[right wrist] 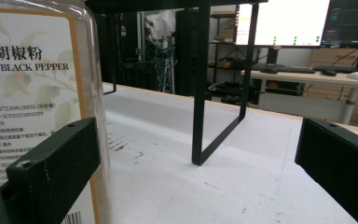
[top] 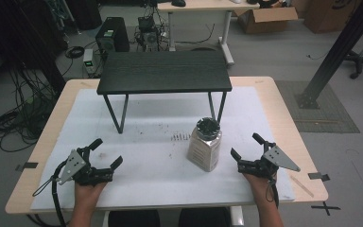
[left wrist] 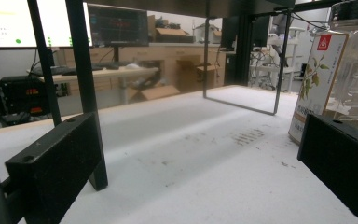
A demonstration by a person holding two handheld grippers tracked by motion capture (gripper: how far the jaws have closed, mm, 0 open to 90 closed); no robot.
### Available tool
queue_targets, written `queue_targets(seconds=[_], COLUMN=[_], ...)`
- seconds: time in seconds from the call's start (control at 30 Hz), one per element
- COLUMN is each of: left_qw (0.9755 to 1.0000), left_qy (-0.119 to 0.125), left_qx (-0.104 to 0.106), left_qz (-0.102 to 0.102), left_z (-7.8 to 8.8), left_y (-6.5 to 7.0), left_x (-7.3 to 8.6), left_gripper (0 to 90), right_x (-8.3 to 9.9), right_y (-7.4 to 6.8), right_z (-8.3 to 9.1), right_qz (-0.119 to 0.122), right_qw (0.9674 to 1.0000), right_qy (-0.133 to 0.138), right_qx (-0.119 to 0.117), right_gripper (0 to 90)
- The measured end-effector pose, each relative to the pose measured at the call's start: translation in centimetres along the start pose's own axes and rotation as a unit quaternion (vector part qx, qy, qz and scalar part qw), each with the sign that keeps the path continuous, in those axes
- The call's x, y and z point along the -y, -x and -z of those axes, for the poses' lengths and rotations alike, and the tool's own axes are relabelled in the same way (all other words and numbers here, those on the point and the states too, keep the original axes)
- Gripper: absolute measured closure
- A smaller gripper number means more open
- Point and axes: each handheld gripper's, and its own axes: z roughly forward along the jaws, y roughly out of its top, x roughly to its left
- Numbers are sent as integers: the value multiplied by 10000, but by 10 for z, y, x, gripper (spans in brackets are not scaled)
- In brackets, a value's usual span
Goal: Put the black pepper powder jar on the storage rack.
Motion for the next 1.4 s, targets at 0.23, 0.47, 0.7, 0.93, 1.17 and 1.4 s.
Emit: queue_targets(seconds=[0.23,0.47,0.7,0.93,1.17,1.4], left_qw=[10000,10000,10000,10000,10000,10000], left_qy=[-4,2,12,7,11,11], left_qx=[4,3,5,11,13,12], left_qz=[1,-7,-16,-12,-11,-8], left_z=[0,0,0,0,0,0], left_y=[0,0,0,0,0,0], left_x=[0,0,0,0,0,0], left_gripper=[3,3,3,3,3,3], right_x=[-9,-30,-46,-56,-61,-64], right_y=[5,1,-7,-12,-19,-25], right_z=[1,4,4,3,-3,-9], right_qz=[-303,-357,-366,-344,-238,-261], right_qw=[9993,9984,9967,9952,9927,9899], right_qy=[-84,-19,-68,-147,-324,-425], right_qx=[-189,-445,-723,-899,-1137,-1328], right_gripper=[0,0,0,0,0,0])
